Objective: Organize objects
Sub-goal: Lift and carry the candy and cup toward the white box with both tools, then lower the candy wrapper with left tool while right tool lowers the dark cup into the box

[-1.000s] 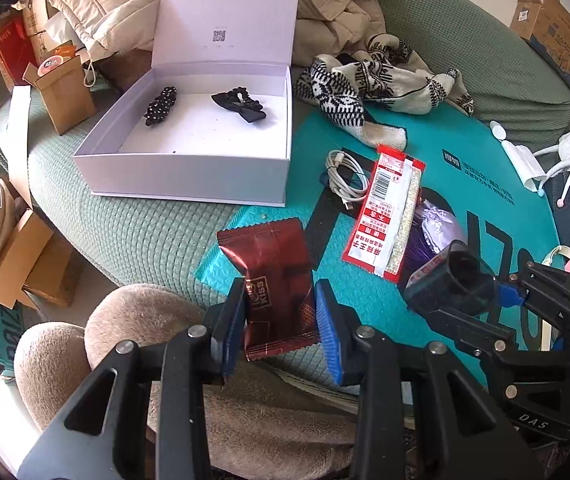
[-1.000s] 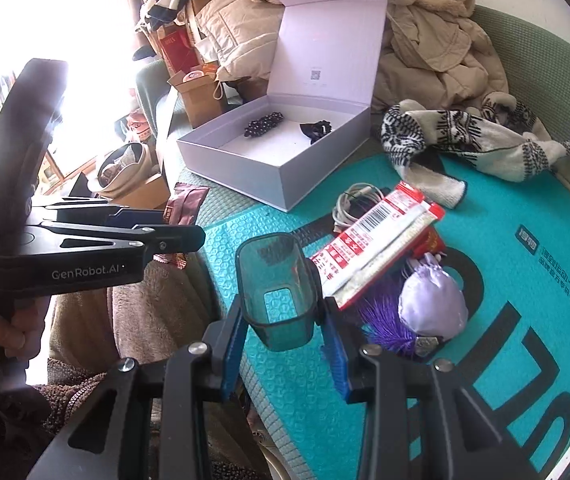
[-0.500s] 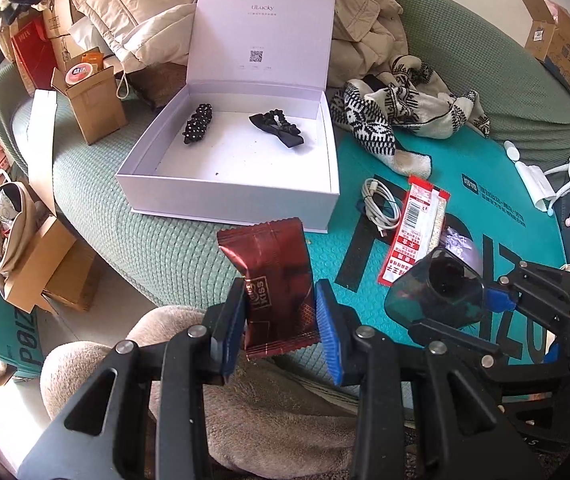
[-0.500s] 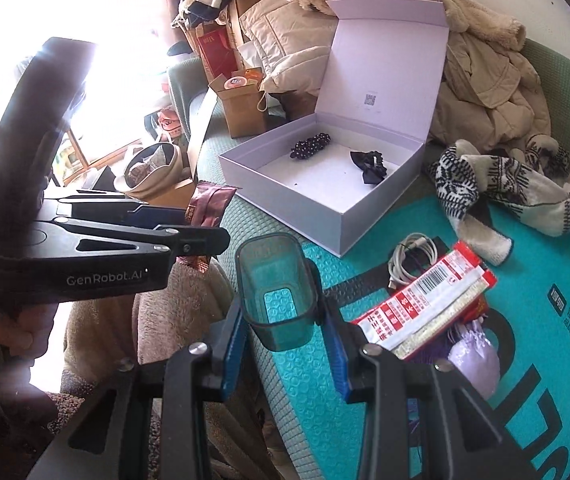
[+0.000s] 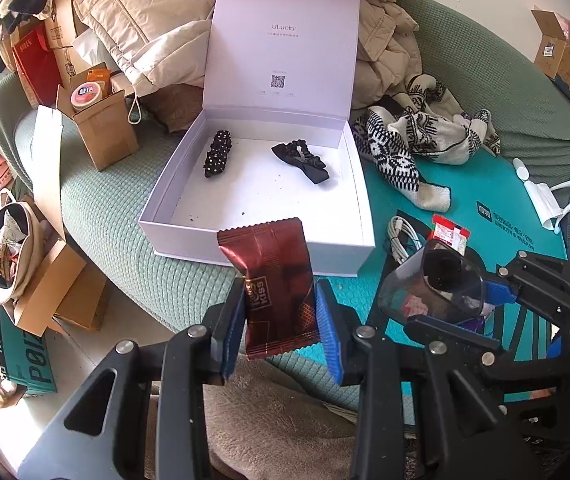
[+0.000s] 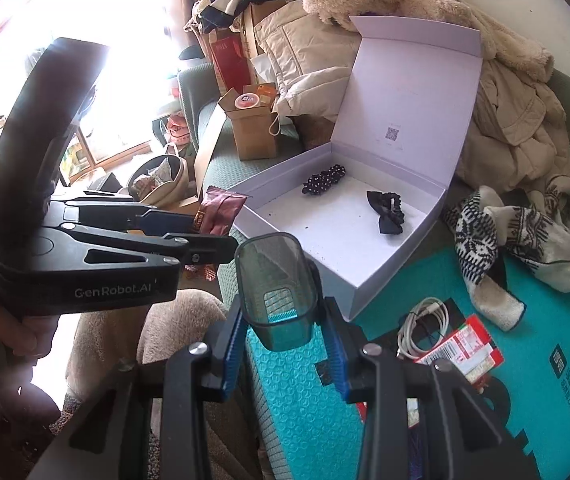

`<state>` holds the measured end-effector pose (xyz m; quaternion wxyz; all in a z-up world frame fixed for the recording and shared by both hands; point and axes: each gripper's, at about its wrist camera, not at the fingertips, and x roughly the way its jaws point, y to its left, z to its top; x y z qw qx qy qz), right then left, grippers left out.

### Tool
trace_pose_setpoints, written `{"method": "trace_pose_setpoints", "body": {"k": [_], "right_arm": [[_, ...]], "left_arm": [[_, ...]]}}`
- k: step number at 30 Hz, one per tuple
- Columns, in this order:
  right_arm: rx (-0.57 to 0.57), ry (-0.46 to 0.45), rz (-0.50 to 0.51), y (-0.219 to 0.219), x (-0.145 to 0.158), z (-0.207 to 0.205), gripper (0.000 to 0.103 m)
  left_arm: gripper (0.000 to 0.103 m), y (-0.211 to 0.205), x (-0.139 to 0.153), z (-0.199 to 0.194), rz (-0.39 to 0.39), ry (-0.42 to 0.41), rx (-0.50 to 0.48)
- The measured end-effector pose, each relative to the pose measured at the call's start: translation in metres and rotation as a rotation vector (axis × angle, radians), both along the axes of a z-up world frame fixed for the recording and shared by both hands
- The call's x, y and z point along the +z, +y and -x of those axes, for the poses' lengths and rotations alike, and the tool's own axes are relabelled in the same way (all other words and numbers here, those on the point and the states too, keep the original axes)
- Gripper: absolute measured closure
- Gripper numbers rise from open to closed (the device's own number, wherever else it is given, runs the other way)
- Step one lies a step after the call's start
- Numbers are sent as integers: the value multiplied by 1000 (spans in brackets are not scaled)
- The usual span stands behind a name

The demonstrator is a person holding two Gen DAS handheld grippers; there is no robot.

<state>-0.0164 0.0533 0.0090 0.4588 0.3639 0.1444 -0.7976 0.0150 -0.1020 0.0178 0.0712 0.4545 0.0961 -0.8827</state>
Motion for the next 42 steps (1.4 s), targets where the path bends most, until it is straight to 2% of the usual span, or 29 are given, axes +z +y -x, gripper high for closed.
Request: {"method": "trace_pose_setpoints", "body": {"k": [14,29,42], "right_arm": [[8,1,0,-39,2,45,67],[4,-17,-11,-74,-13,97,66],[-26,-17,-11,-91,-24,142,66]], "left_arm": [[71,-40,-10,50,-5,-20,-3],[71,-74,-38,115,-26,-53,-18],[71,-83,-59,170,-5,-73,-67]]}}
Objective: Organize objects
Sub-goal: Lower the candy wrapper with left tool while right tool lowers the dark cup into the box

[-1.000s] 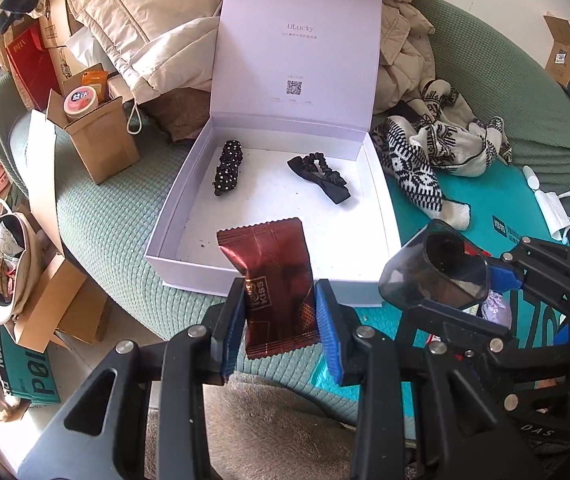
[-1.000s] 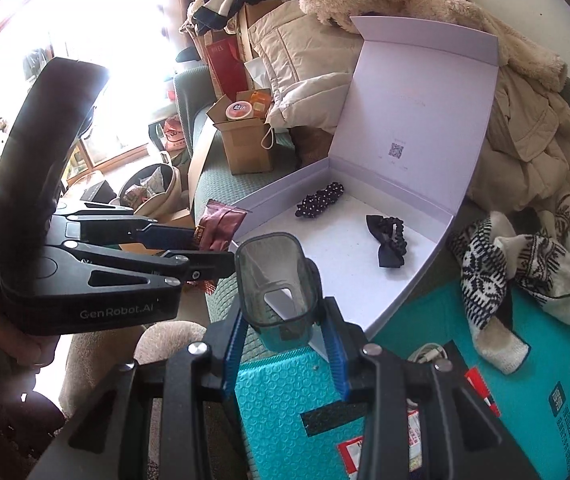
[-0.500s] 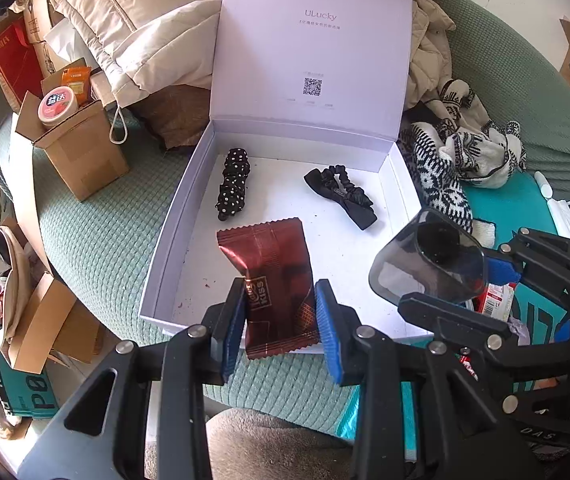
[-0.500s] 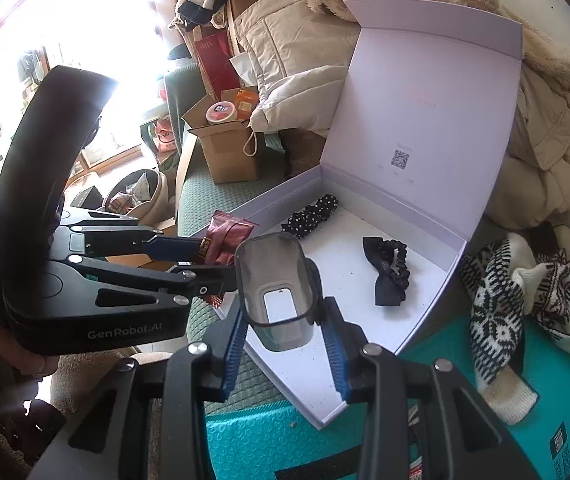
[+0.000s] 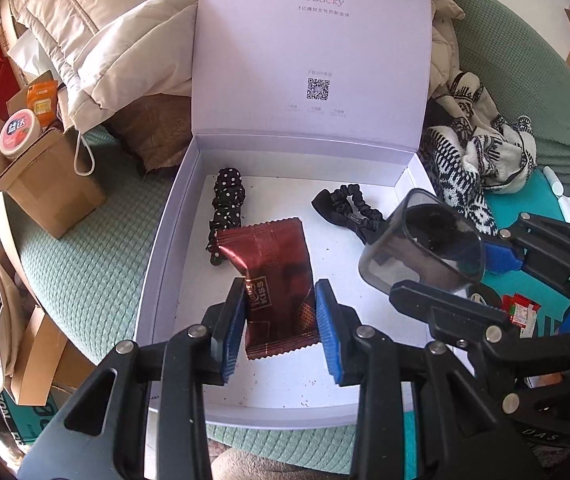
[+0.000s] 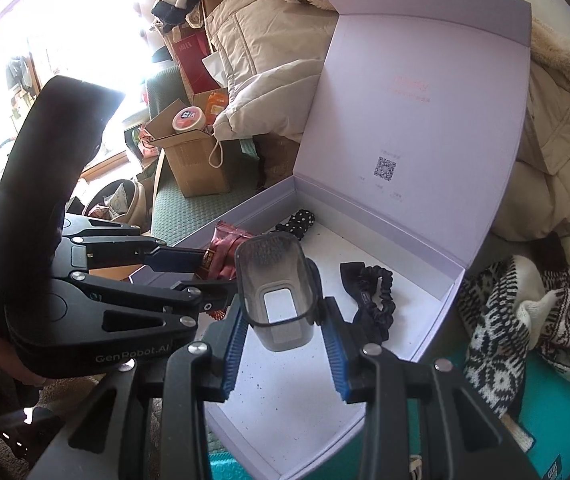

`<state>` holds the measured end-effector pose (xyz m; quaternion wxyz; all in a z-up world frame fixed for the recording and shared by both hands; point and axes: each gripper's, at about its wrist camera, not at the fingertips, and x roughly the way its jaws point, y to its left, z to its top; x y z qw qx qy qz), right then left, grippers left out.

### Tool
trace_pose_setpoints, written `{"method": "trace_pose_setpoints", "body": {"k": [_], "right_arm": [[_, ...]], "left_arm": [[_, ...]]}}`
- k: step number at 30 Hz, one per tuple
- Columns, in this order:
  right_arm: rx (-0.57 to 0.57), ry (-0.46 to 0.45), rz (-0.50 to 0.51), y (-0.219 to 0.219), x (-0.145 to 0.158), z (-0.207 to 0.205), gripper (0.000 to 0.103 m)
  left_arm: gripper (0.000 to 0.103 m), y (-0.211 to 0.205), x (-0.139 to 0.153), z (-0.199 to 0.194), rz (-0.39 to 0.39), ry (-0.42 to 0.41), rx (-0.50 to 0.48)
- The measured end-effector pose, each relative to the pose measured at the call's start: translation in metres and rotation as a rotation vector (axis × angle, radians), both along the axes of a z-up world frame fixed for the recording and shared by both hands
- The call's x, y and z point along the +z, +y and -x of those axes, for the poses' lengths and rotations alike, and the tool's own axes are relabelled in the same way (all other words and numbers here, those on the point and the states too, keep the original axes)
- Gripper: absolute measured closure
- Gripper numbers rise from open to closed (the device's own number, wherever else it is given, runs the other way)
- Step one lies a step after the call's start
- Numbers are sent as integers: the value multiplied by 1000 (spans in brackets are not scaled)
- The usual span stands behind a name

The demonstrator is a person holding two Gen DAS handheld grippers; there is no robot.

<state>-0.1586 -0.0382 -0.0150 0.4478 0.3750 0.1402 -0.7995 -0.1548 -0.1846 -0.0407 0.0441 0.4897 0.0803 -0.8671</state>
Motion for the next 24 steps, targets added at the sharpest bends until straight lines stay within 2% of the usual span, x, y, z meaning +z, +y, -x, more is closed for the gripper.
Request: {"method": "trace_pose_setpoints", "body": {"k": [24], "right_arm": [[-41,5,-46,-28,-25,68,67]], "left_arm": [[71,-23,-40,75,25,-43,-44]]}}
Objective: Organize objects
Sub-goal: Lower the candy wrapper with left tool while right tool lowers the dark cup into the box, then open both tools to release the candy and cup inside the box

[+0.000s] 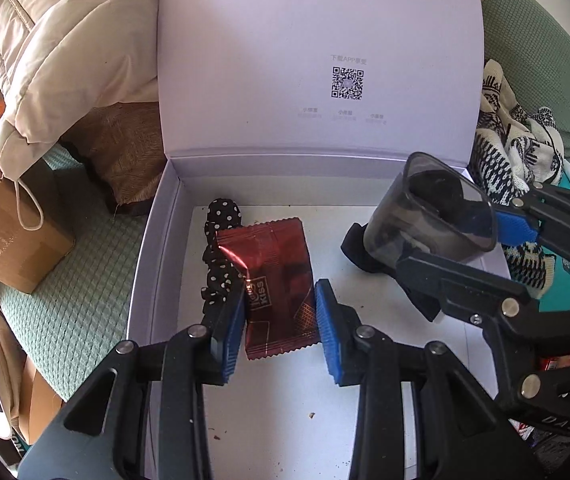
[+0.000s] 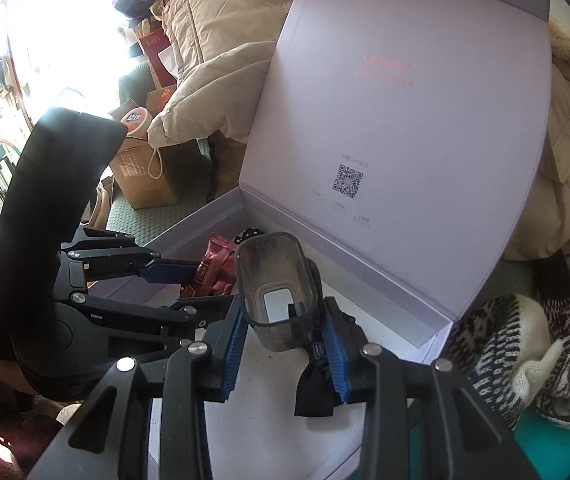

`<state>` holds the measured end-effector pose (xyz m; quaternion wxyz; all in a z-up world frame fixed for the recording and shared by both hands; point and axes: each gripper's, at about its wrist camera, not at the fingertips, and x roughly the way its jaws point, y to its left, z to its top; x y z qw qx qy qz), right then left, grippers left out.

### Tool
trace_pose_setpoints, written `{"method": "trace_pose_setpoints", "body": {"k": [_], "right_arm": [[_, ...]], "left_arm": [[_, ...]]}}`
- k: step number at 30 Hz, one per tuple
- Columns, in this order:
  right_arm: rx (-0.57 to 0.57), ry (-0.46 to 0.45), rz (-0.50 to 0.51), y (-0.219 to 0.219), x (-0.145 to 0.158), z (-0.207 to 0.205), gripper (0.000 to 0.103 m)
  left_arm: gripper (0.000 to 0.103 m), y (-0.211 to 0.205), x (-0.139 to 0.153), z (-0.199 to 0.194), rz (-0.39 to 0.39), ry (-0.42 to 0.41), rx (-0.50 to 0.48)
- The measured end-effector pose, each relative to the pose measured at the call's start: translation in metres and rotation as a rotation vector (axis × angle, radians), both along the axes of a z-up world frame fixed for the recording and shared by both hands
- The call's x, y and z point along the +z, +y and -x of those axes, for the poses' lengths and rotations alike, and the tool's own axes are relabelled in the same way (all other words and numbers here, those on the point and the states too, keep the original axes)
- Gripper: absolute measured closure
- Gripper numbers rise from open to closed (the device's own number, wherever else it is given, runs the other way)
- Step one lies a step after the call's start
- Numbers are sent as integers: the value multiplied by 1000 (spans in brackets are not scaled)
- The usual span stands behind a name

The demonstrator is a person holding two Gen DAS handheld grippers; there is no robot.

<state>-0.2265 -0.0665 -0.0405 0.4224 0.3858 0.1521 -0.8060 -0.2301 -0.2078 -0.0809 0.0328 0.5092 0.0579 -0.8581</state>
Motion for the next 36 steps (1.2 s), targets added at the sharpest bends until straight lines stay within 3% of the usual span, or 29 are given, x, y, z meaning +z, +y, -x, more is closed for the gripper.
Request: {"method": "trace_pose_setpoints", "body": {"k": [23,36], "right_arm": [[-48,4,-86,-14,-18,26,66],[-85,36,-87,-3,1,25,61]], "left_arm": [[70,-10,-22,31,-7,-52,-10],[57,-14,-4,21,-20,-36,37]]}}
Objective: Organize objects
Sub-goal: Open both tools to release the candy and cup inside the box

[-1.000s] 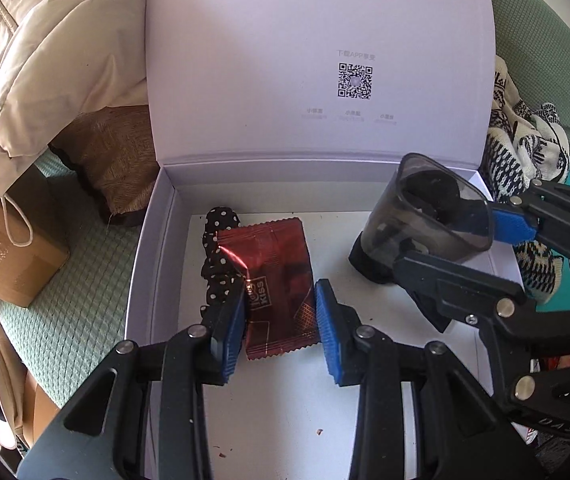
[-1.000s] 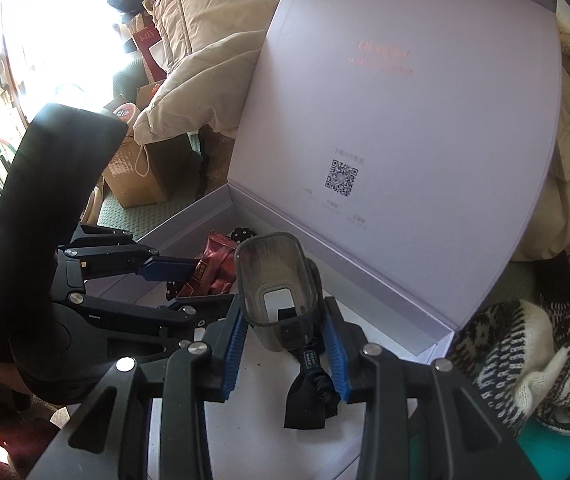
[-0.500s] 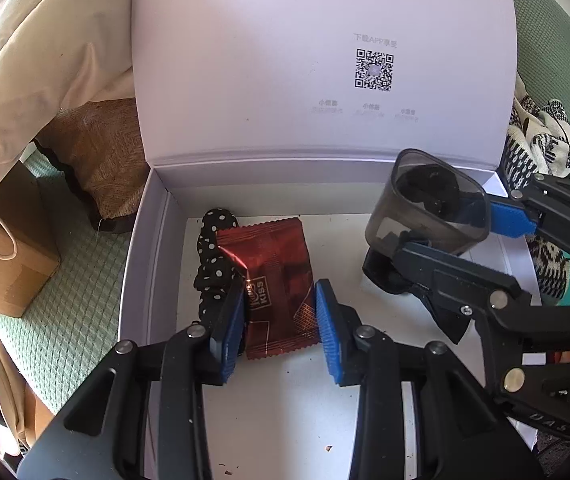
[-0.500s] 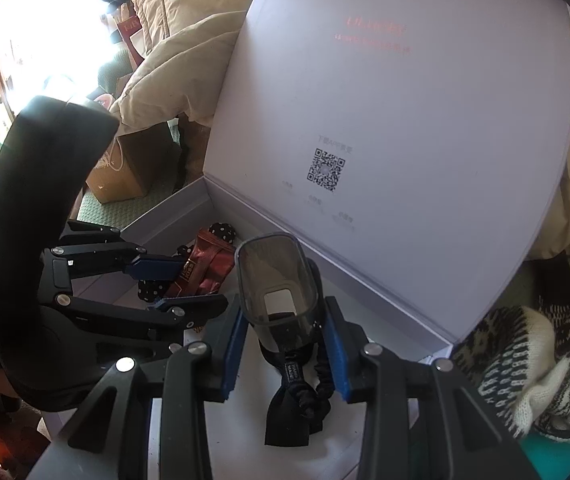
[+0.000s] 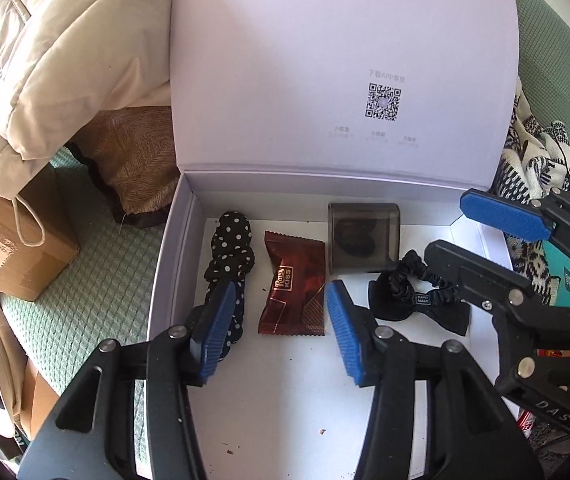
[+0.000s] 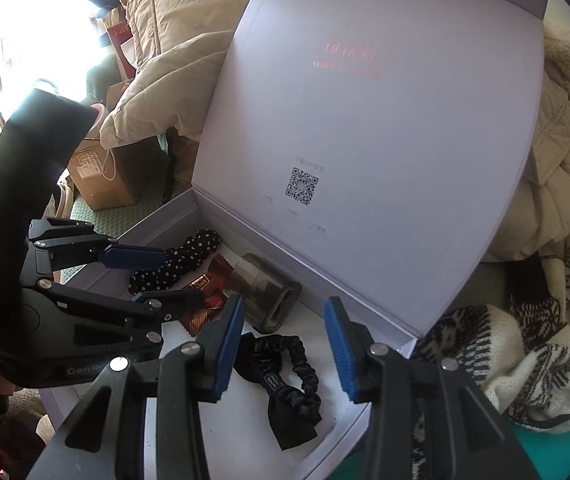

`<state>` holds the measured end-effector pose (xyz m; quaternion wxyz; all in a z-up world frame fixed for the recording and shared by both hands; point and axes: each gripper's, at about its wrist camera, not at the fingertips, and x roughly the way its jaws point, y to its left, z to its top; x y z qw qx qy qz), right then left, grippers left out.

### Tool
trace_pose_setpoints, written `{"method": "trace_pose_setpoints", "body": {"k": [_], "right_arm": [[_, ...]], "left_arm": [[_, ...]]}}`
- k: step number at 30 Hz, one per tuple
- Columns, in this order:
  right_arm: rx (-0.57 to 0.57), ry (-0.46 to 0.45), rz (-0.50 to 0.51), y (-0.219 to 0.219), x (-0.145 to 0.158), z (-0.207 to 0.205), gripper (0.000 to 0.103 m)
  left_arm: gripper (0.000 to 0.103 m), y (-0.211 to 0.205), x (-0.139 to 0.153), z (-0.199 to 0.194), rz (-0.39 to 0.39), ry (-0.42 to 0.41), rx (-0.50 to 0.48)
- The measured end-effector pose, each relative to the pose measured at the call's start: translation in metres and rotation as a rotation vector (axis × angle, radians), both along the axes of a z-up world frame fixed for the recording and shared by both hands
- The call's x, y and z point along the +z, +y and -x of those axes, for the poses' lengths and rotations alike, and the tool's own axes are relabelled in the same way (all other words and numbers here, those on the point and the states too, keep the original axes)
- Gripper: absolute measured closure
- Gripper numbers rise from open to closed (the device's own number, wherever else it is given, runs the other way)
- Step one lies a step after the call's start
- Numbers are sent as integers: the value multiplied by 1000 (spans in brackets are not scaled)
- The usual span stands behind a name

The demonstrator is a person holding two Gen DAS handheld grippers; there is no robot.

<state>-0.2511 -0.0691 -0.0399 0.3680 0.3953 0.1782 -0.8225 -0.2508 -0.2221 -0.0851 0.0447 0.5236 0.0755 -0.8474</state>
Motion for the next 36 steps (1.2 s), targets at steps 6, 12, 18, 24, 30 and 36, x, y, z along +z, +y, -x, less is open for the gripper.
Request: {"method": "trace_pose_setpoints", "body": {"k": [6,12,18,24,30,36], "right_arm": [[0,23,17,2,16,-9,61],[1,52,35,9,36,-23,61],[-1,83,54,17,57,-36,61],[-7,120,73,30,81,-51,61],[-8,150,91,41,101,-69,61],[-10,177,111,53,118,-87,61]], "left_arm": [[57,0,19,-5,9,27,9],[57,-8,42,-16,26,59,9],[57,-9,64,-32,39,87,14],[57,12,95,-44,60,121,17],[54,26,127,-72,75,154,20],[52,39,153,-95,93,189,17]]}}
